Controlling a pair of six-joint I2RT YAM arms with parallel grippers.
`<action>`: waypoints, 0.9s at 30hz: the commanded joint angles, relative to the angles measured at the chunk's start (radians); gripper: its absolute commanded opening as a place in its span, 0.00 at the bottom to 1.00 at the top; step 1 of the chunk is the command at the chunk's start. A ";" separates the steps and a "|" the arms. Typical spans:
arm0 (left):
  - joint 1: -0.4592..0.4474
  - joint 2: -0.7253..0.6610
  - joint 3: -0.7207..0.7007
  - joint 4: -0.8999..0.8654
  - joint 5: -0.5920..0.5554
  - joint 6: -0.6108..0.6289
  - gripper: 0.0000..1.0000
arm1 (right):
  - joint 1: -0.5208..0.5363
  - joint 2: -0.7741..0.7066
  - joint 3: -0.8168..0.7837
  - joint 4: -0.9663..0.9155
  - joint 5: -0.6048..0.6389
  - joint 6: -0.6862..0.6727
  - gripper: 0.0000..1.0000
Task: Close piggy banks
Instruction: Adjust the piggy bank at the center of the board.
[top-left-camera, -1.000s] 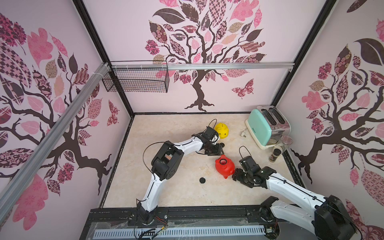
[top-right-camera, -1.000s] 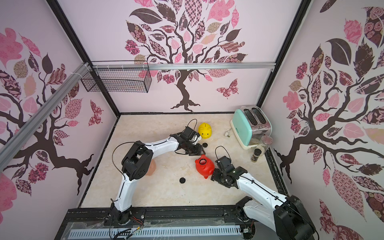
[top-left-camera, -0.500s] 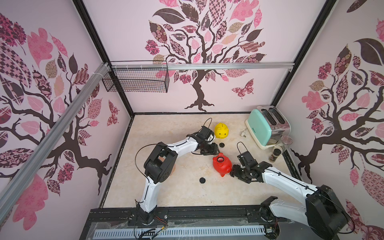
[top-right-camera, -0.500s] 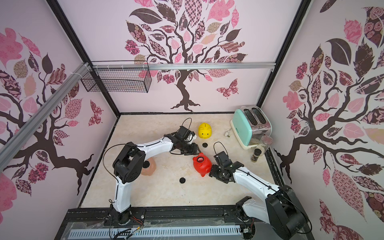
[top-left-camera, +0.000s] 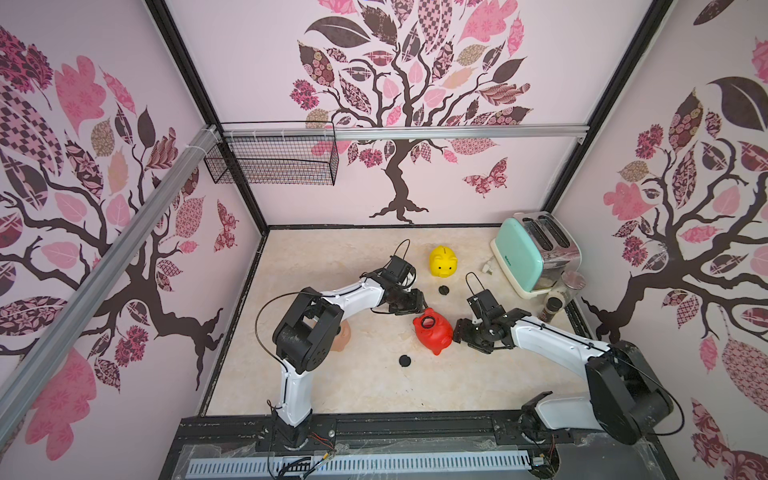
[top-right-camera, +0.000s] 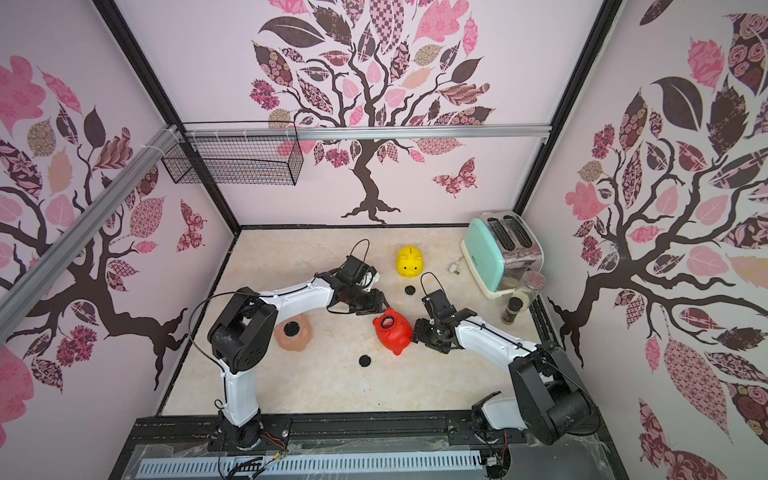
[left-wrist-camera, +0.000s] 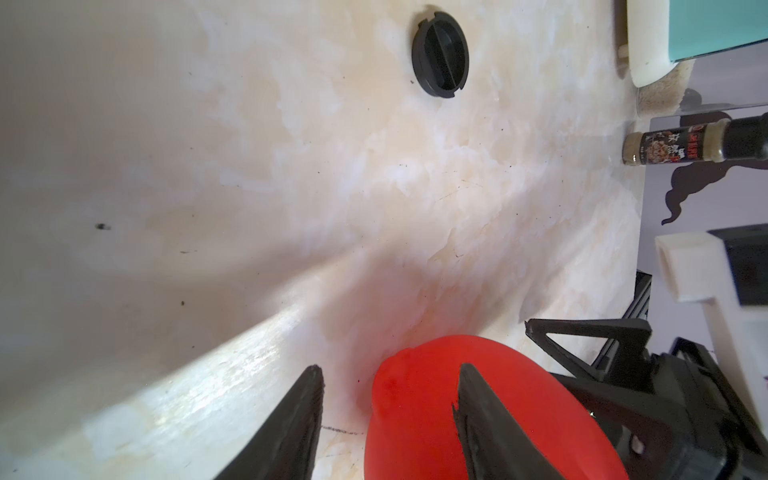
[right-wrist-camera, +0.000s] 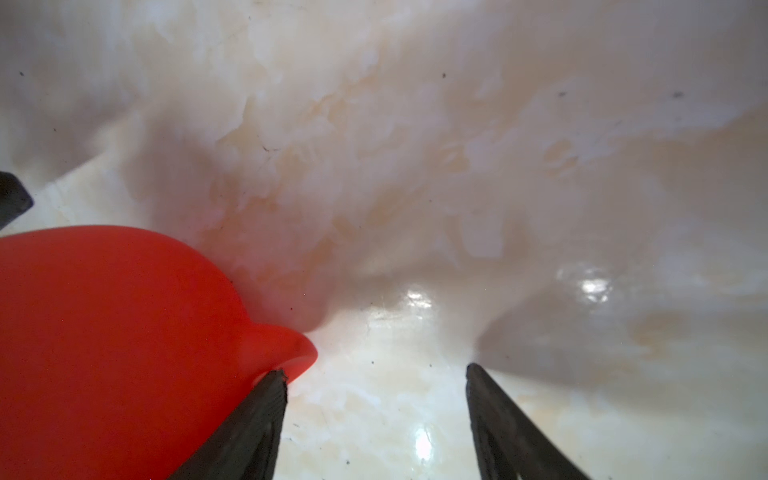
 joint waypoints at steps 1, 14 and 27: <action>0.008 -0.030 -0.008 0.015 -0.007 -0.009 0.55 | -0.014 0.027 0.049 0.013 -0.016 -0.025 0.71; 0.044 -0.102 -0.030 -0.029 -0.047 -0.032 0.56 | -0.082 0.031 0.130 -0.057 0.025 -0.092 0.76; 0.064 -0.062 0.106 -0.116 -0.066 0.025 0.57 | -0.083 -0.243 0.169 -0.319 -0.046 -0.226 0.75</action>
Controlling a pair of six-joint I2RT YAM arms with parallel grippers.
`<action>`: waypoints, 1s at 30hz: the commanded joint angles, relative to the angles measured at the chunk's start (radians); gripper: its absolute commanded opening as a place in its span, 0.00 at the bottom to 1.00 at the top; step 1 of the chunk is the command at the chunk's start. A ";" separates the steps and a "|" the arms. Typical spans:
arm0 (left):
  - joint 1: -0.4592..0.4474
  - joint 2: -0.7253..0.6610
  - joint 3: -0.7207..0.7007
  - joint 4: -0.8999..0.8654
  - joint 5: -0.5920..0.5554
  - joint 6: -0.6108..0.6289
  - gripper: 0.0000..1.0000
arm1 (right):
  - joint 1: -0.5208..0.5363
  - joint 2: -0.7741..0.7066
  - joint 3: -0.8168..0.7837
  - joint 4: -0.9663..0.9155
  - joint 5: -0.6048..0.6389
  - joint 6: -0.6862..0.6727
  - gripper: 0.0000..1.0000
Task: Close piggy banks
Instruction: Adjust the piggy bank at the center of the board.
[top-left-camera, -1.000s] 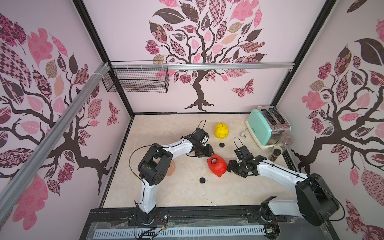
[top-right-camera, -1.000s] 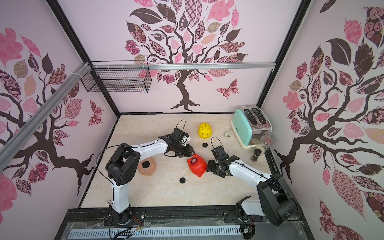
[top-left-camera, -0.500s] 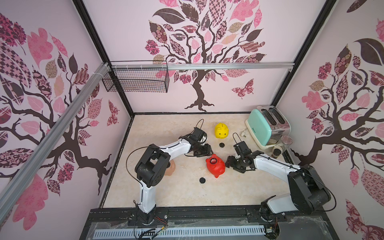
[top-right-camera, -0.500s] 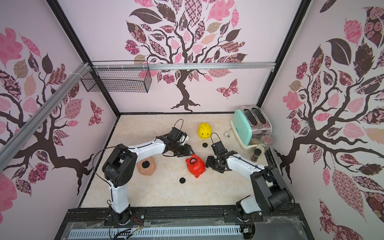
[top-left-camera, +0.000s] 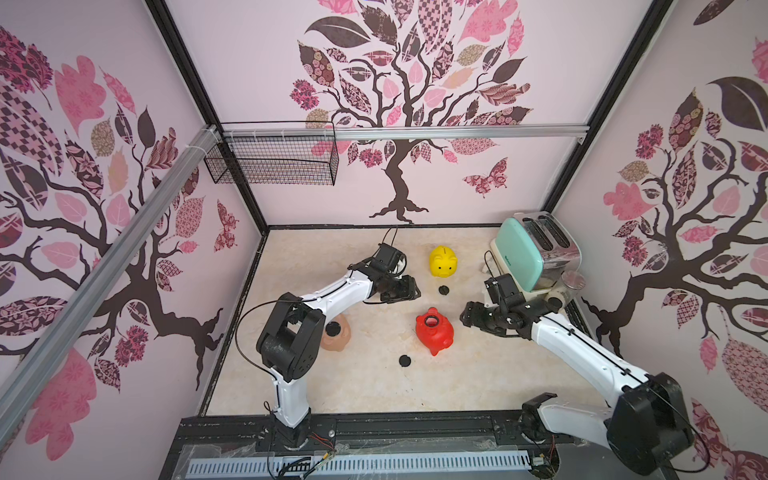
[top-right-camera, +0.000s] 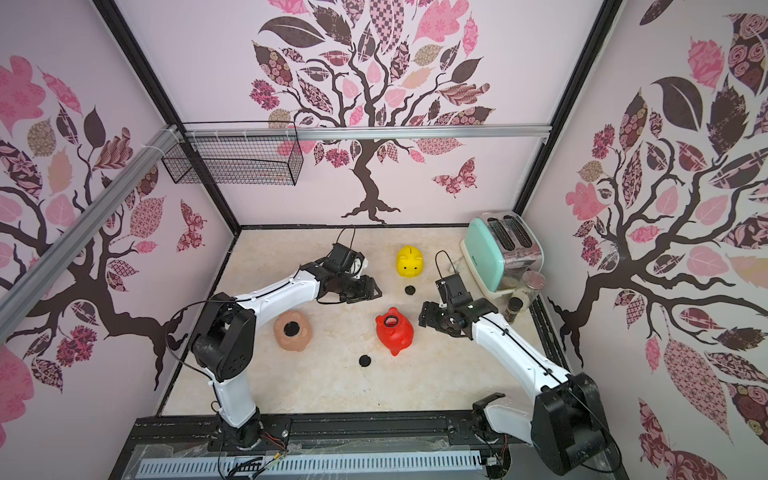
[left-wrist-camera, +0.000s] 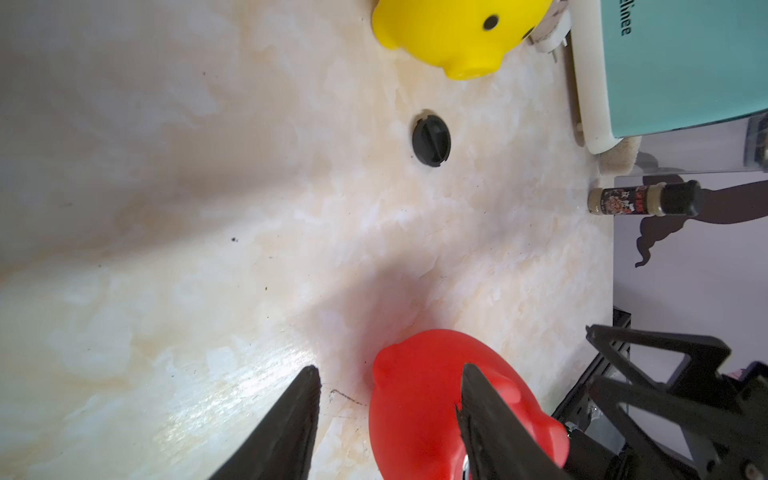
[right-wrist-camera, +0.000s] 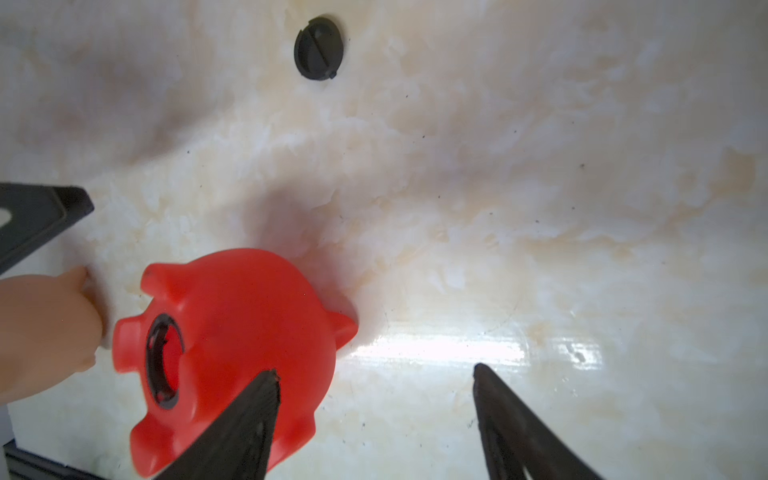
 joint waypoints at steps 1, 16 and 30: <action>0.007 0.038 0.052 -0.030 -0.004 0.039 0.57 | 0.010 -0.049 0.041 -0.145 -0.064 -0.077 0.74; 0.013 0.195 0.226 -0.063 0.145 0.104 0.56 | 0.237 0.045 0.059 -0.178 -0.058 -0.121 0.71; -0.028 0.270 0.268 -0.078 0.180 0.116 0.55 | 0.254 0.139 0.016 -0.090 -0.101 -0.121 0.69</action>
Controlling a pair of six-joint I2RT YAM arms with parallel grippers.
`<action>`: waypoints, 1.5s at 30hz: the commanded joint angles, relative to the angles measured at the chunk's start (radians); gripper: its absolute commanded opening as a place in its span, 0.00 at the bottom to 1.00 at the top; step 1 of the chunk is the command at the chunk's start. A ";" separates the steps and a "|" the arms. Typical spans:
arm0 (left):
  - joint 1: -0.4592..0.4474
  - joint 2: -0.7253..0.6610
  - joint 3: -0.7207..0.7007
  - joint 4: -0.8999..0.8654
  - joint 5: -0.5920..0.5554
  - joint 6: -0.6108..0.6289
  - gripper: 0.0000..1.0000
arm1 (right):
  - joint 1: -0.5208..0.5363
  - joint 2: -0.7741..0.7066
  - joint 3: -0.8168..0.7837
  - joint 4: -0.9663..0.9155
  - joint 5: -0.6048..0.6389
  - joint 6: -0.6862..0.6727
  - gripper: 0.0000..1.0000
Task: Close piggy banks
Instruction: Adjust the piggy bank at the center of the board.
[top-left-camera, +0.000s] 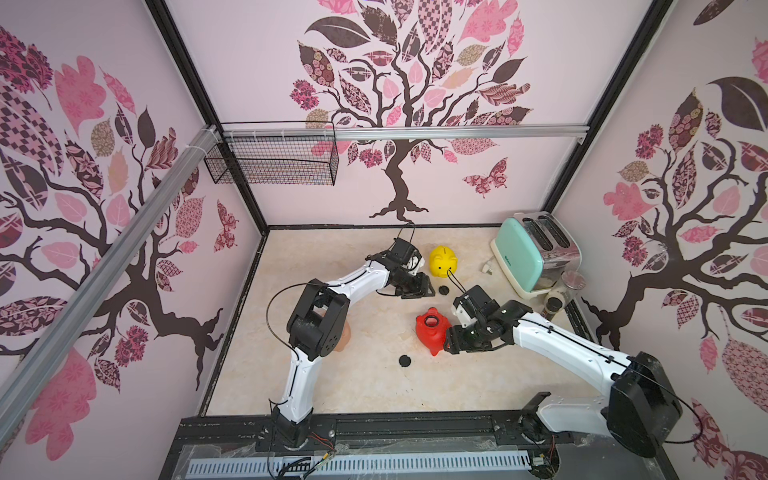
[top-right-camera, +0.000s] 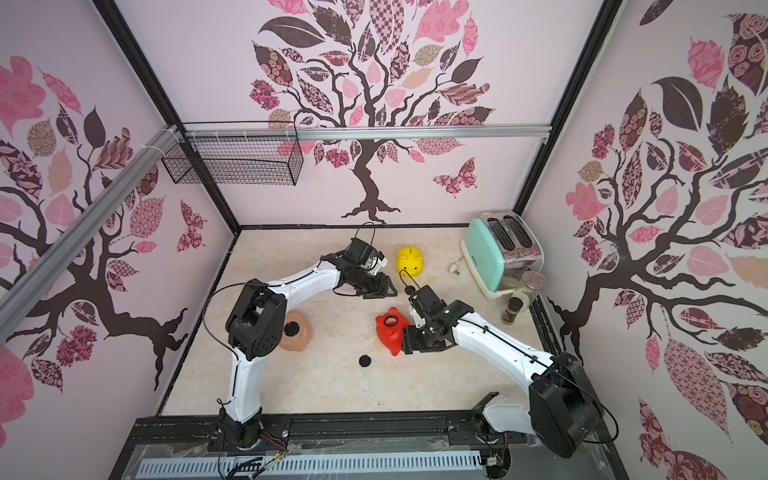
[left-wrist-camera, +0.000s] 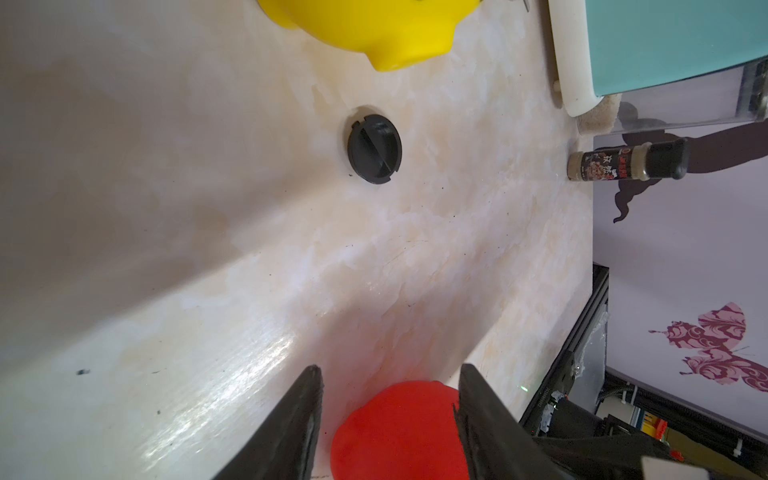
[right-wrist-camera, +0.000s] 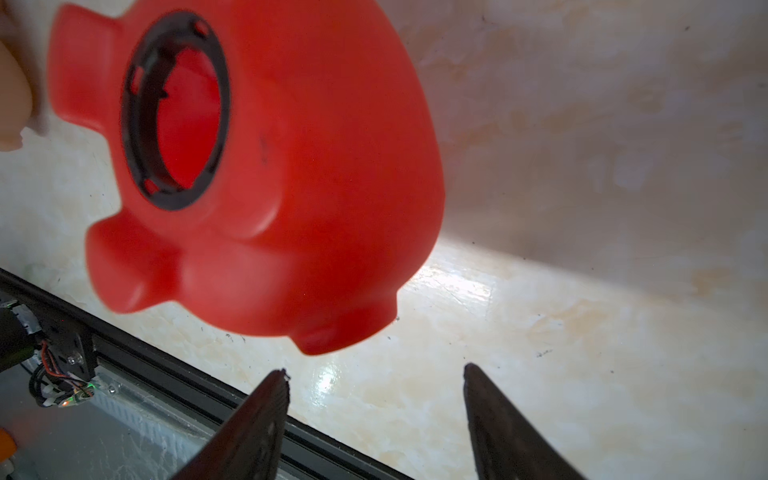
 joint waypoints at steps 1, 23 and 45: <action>-0.009 0.022 0.023 -0.006 0.021 0.021 0.55 | 0.008 0.017 -0.011 0.019 -0.018 -0.004 0.69; -0.029 -0.004 -0.047 -0.005 0.012 0.033 0.52 | -0.005 0.068 0.010 0.000 0.178 0.001 0.64; 0.010 -0.095 -0.184 0.020 -0.020 -0.014 0.54 | -0.062 0.191 0.104 0.041 0.162 -0.012 0.62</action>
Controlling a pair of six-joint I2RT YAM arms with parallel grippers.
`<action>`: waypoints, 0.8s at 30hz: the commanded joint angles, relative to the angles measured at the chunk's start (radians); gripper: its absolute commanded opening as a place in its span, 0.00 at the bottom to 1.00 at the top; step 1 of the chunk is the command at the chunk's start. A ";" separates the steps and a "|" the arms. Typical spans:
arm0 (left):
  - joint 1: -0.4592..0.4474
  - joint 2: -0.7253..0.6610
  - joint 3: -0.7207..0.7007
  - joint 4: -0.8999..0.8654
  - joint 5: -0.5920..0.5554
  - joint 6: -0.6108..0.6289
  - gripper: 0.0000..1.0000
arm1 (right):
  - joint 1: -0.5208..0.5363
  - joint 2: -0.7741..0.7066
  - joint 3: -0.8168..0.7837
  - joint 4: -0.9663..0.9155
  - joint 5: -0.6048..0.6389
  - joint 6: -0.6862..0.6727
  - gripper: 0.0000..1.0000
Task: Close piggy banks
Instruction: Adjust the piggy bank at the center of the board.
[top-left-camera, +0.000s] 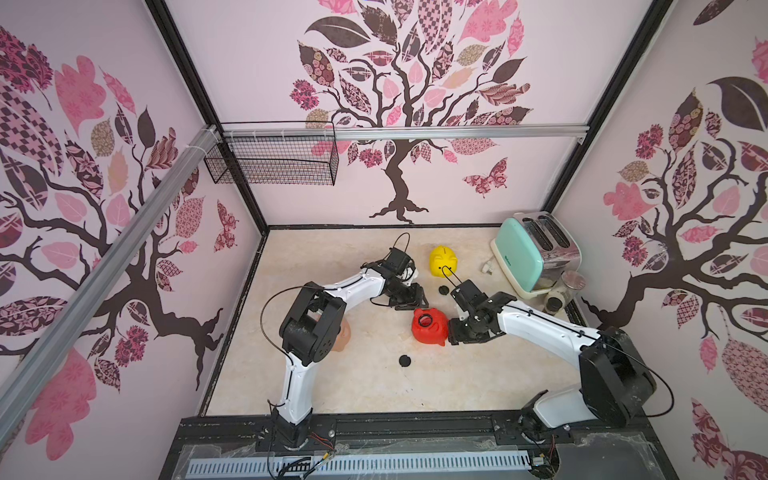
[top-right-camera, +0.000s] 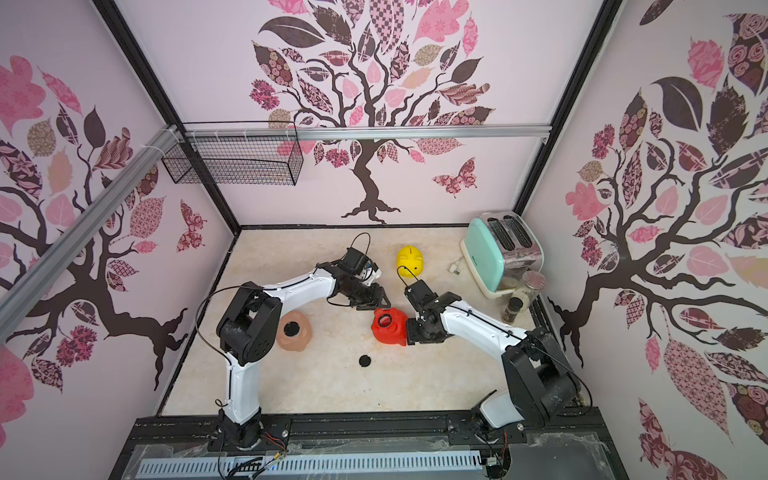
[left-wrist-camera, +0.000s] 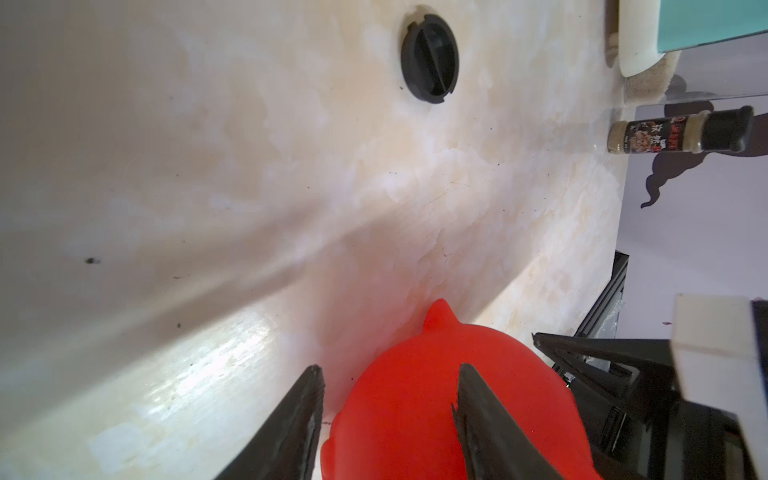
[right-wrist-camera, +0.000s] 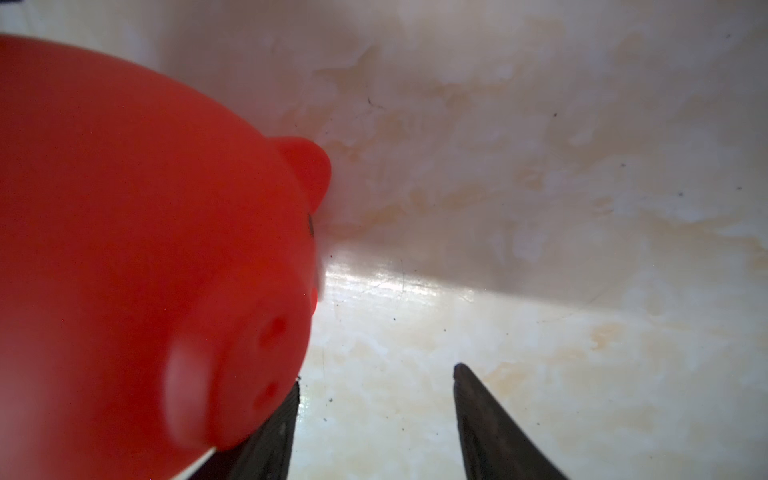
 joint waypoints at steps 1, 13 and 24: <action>0.006 -0.023 -0.020 0.006 -0.009 0.007 0.54 | -0.013 0.030 0.044 0.006 -0.001 -0.006 0.62; 0.052 -0.062 -0.074 -0.020 -0.043 -0.025 0.55 | -0.038 0.125 0.115 0.027 -0.039 -0.019 0.60; 0.055 -0.113 -0.133 -0.019 -0.064 -0.030 0.55 | -0.038 0.213 0.185 0.029 -0.017 -0.028 0.60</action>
